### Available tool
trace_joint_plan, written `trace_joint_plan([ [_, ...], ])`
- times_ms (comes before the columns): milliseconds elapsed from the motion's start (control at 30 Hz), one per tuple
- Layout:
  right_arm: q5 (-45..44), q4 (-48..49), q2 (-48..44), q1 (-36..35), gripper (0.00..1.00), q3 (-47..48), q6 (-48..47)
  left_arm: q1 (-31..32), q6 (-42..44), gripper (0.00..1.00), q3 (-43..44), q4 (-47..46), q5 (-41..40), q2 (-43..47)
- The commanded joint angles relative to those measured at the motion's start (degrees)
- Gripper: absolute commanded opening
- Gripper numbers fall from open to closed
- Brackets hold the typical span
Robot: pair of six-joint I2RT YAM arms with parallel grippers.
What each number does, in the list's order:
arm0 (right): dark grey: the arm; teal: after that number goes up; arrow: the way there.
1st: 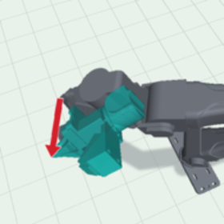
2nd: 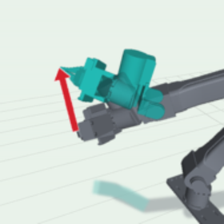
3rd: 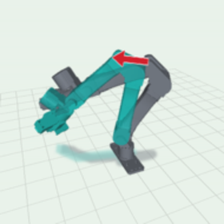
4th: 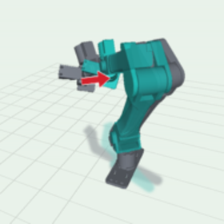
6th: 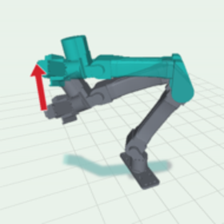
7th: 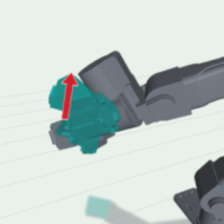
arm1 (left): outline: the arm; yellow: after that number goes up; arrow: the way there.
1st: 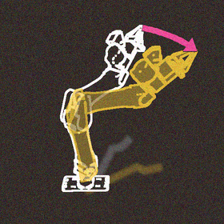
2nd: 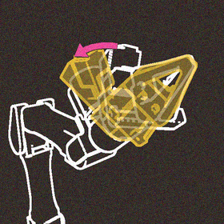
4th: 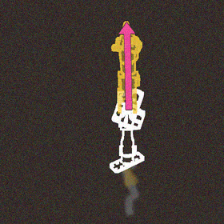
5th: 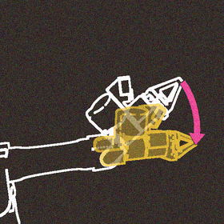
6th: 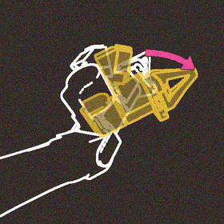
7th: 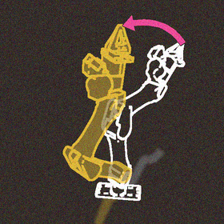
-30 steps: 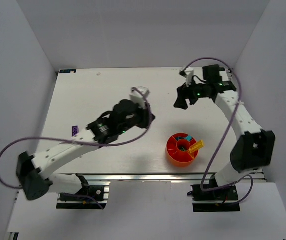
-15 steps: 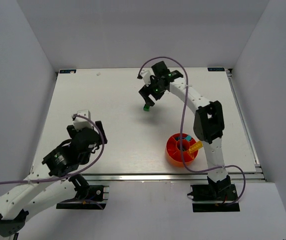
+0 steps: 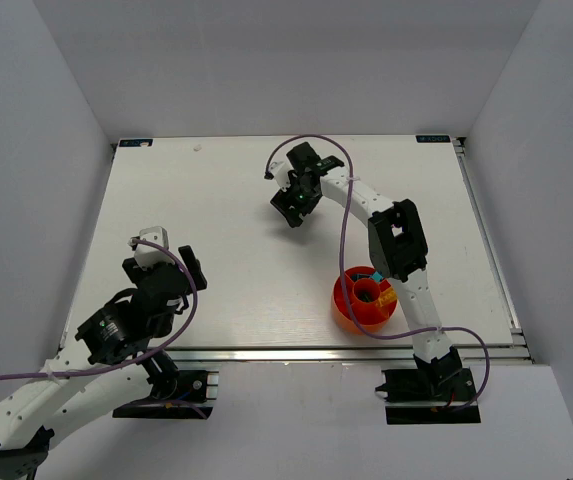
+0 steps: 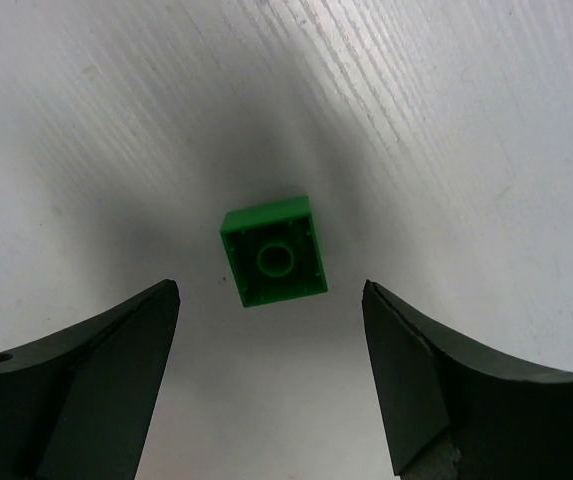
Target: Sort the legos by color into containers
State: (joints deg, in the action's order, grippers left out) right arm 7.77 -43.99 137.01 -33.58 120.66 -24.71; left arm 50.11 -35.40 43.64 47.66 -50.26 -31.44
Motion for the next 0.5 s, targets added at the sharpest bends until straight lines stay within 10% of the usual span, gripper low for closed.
trace_joint_plan([
  [0, -0.65, 3.47, 1.15, -0.78, 0.79, 2.74, -0.87, 0.25, -0.29, 0.93, -0.48, -0.64, -1.07, -0.20],
  [333, 0.84, 4.00, 3.53, -0.96, 0.54, 4.32, -1.22, 0.25, -0.29, 0.93, -0.48, -0.64, -0.63, -1.08],
  [467, 1.90, 3.99, 1.43, -0.43, 0.23, 3.27, -1.31, 0.25, -0.72, 0.92, -0.57, -0.37, -0.89, -0.90],
])
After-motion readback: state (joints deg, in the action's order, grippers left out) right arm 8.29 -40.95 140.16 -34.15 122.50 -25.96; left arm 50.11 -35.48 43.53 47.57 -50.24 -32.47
